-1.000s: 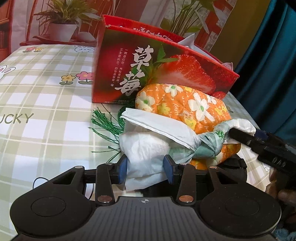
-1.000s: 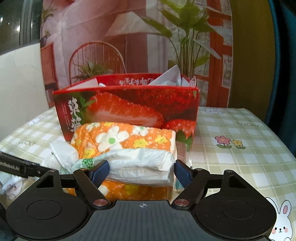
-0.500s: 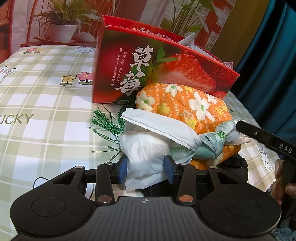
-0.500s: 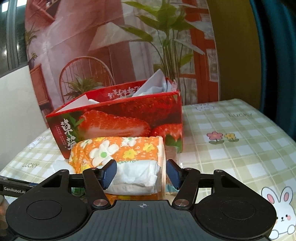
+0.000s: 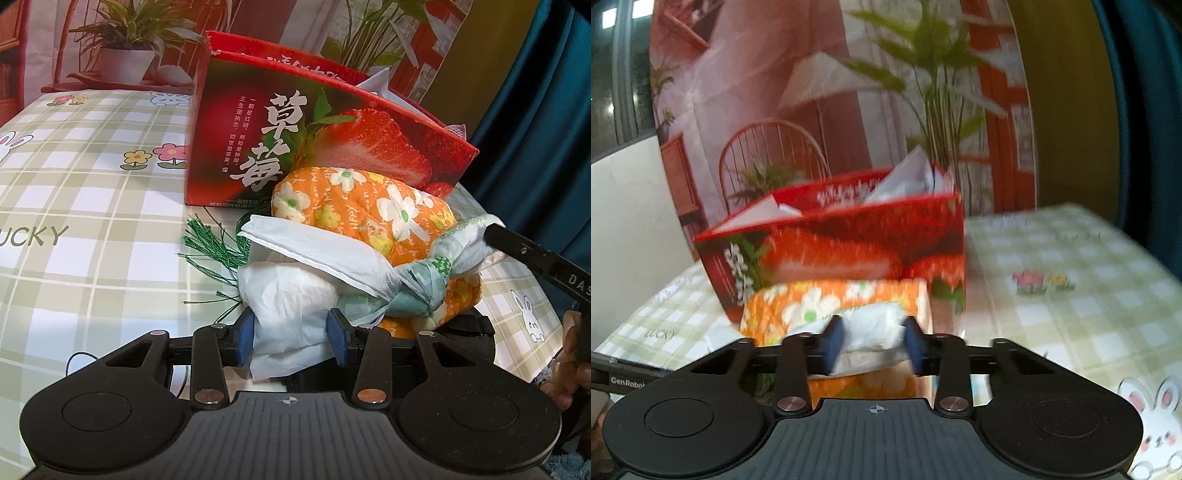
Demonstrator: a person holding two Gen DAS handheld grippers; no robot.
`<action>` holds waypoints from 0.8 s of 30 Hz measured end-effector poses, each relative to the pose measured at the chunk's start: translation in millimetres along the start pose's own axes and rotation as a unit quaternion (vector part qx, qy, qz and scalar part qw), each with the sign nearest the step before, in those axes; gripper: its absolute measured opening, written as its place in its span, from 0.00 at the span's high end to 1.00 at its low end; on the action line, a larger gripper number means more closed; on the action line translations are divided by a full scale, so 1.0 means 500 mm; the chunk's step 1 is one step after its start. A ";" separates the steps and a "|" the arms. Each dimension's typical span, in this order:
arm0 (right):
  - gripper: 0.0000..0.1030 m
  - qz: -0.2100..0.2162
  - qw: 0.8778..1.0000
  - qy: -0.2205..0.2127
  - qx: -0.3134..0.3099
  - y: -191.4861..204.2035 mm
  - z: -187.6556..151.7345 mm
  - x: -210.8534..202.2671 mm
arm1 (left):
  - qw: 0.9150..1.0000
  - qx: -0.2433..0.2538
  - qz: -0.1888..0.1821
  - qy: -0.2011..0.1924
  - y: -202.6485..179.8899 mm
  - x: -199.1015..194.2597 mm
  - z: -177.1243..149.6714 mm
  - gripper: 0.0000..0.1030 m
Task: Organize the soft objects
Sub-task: 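Lift the white plastic bundle with both grippers over the red box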
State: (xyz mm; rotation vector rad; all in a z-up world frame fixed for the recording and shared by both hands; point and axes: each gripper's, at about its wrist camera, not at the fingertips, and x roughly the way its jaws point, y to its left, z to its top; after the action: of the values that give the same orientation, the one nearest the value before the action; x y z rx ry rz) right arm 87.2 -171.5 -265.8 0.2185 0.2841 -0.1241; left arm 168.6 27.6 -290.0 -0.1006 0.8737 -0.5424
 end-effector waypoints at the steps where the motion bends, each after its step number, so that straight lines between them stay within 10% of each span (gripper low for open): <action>1: 0.74 0.002 1.000 -0.003 -0.004 0.001 0.001 -0.002 | 1.000 -0.001 0.000 0.000 0.001 0.000 0.000 0.57; 13: 0.79 -0.009 1.000 0.005 0.013 -0.014 0.000 0.004 | 0.998 0.022 0.016 -0.061 -0.033 -0.064 0.016 0.82; 24: 0.80 0.001 1.000 0.011 0.018 -0.012 -0.001 0.003 | 0.995 0.046 0.021 -0.088 -0.053 -0.083 0.018 0.85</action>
State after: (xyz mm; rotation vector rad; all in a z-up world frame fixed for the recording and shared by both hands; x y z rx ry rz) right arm 87.5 -177.2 -267.7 0.2557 0.3043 -0.1248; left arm 143.0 23.8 -247.3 -0.0458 0.6765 -0.5240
